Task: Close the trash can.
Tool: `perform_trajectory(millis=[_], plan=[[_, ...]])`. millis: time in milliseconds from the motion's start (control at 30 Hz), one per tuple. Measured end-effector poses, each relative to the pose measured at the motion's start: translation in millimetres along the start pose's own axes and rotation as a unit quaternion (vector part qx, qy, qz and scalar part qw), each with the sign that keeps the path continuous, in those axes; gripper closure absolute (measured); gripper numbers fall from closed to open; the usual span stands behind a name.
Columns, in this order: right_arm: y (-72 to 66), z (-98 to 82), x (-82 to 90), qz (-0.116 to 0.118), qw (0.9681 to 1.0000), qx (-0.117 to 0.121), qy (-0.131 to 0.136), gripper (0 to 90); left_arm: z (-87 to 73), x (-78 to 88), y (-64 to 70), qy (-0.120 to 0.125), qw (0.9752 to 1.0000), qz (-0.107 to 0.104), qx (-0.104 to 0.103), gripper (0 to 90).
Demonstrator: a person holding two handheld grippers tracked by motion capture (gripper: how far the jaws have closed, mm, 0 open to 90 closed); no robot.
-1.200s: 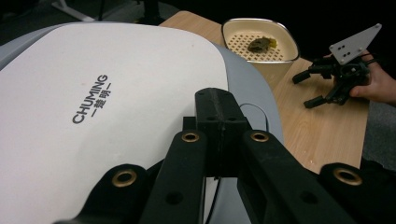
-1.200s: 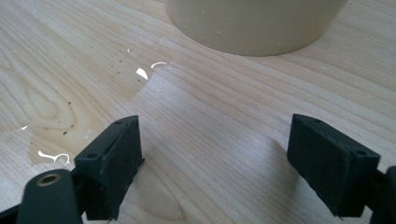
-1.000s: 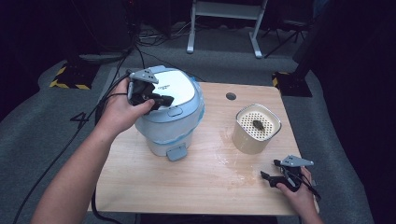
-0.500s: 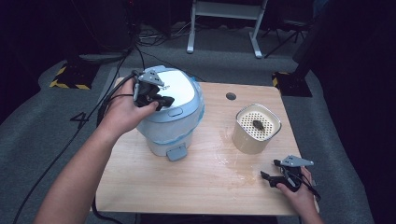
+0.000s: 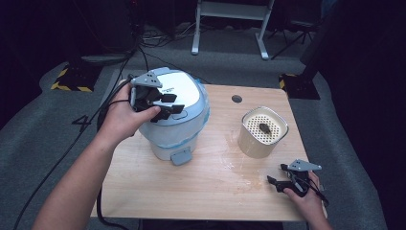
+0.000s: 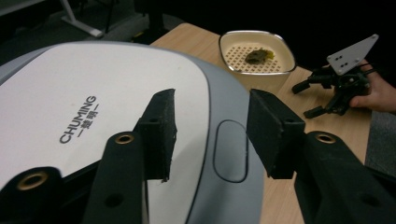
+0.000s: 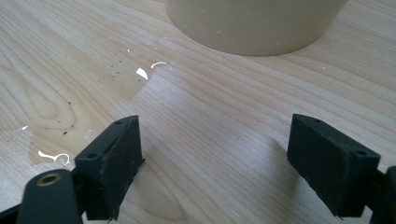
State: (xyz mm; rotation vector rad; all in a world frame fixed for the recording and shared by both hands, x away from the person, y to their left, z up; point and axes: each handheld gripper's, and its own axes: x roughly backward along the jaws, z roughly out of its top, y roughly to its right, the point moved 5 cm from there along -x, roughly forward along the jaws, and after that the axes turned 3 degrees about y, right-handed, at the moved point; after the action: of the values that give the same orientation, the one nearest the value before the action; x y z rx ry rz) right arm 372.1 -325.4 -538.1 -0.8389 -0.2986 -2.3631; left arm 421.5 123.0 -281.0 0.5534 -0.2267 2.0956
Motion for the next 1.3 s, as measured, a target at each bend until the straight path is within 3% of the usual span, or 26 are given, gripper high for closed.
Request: perform_trajectory(millis=[100, 167, 300, 467, 633, 867, 1100, 1300], plan=[[-0.1, 0.0, 0.0, 0.0, 1.0, 0.0, 0.0, 18.0, -0.8, 9.1, 12.1, 0.021, 0.9996, -0.019, -0.002, 44.7], [0.0, 0.0, 0.0, 0.0, 1.0, 0.0, 0.0, 17.9, -3.3, 14.4, 19.1, 0.035, 0.9992, -0.021, -0.002, 43.3], [-0.1, 0.0, 0.0, 0.0, 1.0, 0.0, 0.0, 18.0, -14.5, 20.7, 32.8, 0.038, 0.9991, -0.013, -0.014, 42.5], [-0.1, 0.0, 0.0, 0.0, 1.0, 0.0, 0.0, 18.0, -31.7, 24.0, 52.5, 0.053, 0.9981, -0.03, -0.007, 43.3], [-0.1, 0.0, 0.0, 0.0, 1.0, 0.0, 0.0, 18.0, -52.8, 20.1, 63.3, 0.063, 0.9976, -0.027, -0.007, 42.8], [-0.1, 0.0, 0.0, 0.0, 1.0, 0.0, 0.0, 17.9, -81.6, 9.7, 64.6, 0.067, 0.9976, -0.015, 0.007, 42.4], [-0.2, 0.0, 0.0, 0.0, 1.0, 0.0, 0.0, 17.9, -118.1, -2.0, 56.3, 0.049, 0.9985, 0.011, 0.022, 41.9], [-0.1, 0.0, 0.0, 0.0, 1.0, 0.0, 0.0, 18.0, -148.7, -12.8, 49.0, 0.039, 0.998, 0.019, 0.046, 40.7]])
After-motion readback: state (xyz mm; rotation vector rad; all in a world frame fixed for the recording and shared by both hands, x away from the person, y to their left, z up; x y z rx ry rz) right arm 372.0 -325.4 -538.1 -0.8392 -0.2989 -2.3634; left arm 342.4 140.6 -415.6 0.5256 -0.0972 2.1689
